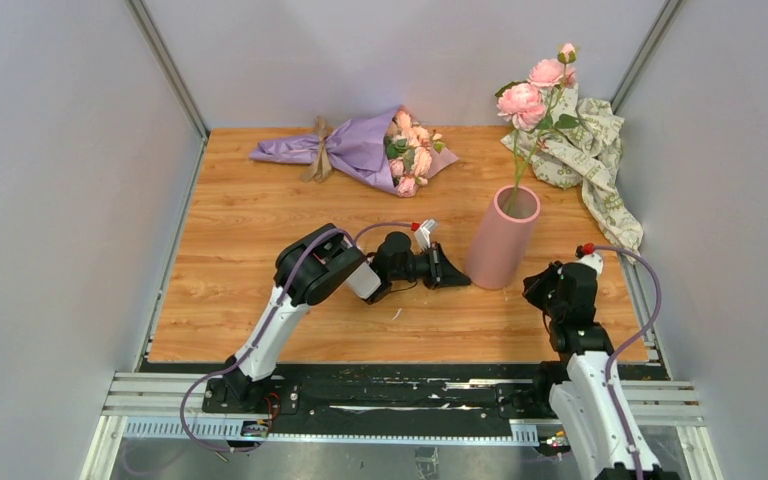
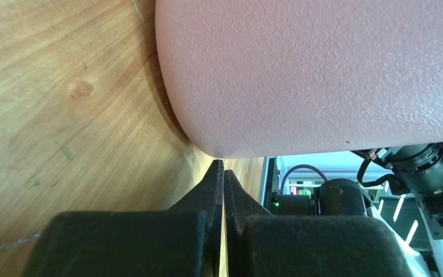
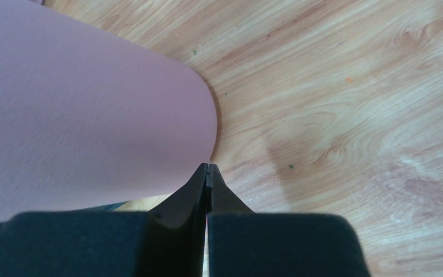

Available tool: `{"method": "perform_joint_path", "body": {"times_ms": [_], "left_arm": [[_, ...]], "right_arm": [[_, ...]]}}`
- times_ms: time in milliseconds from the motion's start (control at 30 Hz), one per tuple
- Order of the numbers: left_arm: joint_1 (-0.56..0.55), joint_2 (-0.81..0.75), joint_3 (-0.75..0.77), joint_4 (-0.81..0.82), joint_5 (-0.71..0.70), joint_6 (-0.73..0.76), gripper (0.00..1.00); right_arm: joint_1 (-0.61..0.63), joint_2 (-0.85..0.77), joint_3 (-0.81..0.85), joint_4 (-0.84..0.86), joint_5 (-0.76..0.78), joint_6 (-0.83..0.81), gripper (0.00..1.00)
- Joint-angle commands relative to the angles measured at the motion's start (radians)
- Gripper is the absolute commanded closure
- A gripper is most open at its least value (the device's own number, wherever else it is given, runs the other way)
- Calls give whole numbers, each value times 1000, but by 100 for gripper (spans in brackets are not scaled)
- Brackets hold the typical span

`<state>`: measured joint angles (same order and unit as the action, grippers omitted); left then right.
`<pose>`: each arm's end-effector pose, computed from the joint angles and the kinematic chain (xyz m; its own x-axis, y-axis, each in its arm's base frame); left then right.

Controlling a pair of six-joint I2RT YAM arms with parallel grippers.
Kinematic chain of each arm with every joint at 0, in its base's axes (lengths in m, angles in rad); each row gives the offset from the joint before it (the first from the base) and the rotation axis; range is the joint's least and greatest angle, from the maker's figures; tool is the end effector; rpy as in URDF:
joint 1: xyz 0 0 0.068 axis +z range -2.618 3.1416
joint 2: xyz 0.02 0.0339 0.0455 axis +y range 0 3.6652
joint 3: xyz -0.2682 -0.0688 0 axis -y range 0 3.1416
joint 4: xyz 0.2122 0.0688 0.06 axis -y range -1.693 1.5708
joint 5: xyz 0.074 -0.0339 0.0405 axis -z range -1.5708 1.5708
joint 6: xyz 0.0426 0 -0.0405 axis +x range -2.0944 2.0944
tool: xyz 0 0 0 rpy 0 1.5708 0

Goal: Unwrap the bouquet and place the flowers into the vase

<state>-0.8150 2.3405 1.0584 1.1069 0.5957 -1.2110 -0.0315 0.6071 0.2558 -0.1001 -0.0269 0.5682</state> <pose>0.2790 -0.3309 0.1007 -0.9606 -0.1104 -0.2552 0.2336 0.1771 -0.9561 0.1245 -0.0028 0.1990 -0.3636 0.5496 -0.7521 0.2408 0.8354 0.4941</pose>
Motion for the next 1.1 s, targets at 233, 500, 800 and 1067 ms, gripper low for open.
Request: {"method": "perform_joint_path", "body": {"times_ms": [233,500,800,1067], "left_arm": [[12,5,-125,187,-3,-35,100],[13,-9,-122,209,7,-53,100],[12,-52,-126,201,7,-51,100],[13,-53,-130,229,12,-70,100]], "right_arm": [[-15,-245,-46,-229,-136,67,100],[-15,-212,-169,-126,-234,114,100],[-16,-67,-231,64,-316,135,100],[-18,44,-173,79,-308,154,100]]}}
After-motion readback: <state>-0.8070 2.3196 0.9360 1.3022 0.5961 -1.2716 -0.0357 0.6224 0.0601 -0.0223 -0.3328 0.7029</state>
